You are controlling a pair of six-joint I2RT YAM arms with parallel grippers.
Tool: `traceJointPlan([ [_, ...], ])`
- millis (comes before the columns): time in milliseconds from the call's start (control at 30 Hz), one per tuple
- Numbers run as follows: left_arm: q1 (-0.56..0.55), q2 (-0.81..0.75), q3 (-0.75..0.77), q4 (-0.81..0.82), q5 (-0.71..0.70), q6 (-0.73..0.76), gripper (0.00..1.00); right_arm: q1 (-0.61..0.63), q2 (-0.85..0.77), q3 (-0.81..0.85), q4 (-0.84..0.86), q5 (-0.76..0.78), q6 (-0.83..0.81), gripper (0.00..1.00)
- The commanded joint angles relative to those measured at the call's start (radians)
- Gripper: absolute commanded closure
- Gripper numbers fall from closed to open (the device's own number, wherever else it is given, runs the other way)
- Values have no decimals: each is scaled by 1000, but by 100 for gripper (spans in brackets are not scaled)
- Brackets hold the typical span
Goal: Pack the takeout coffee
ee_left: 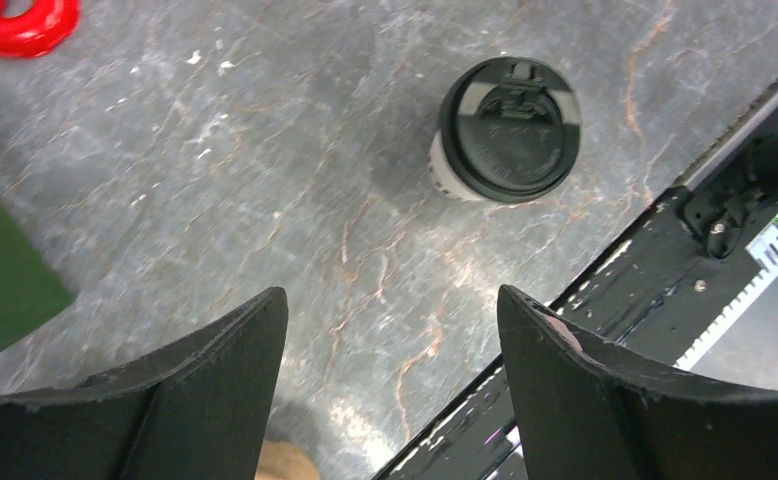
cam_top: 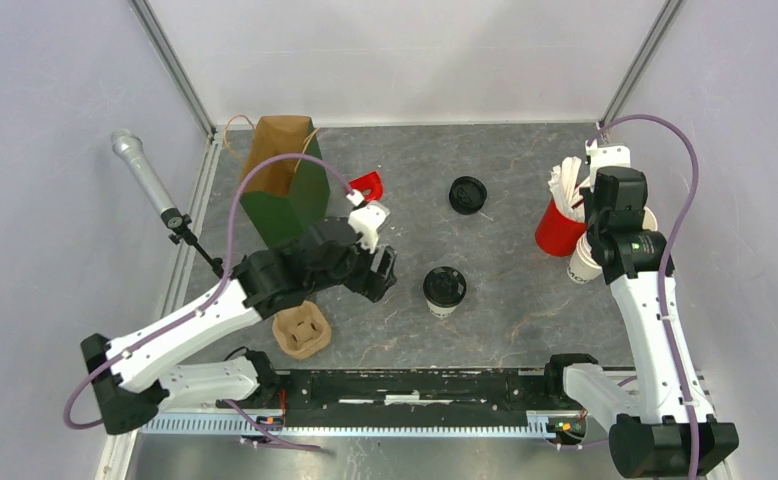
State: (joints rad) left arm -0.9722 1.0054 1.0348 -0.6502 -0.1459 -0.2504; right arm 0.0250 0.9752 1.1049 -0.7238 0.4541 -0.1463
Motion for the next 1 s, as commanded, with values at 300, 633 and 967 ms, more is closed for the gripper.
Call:
traceJointPlan([
  [300, -2, 227, 89, 118, 93, -84, 21, 4, -7, 190, -128, 26, -6, 100],
  [633, -1, 401, 107, 236, 141, -112, 25, 4, -25, 320, -174, -128, 14, 100],
  [967, -1, 541, 142, 288, 177, -163, 29, 4, -104, 367, -84, -330, 55, 100],
])
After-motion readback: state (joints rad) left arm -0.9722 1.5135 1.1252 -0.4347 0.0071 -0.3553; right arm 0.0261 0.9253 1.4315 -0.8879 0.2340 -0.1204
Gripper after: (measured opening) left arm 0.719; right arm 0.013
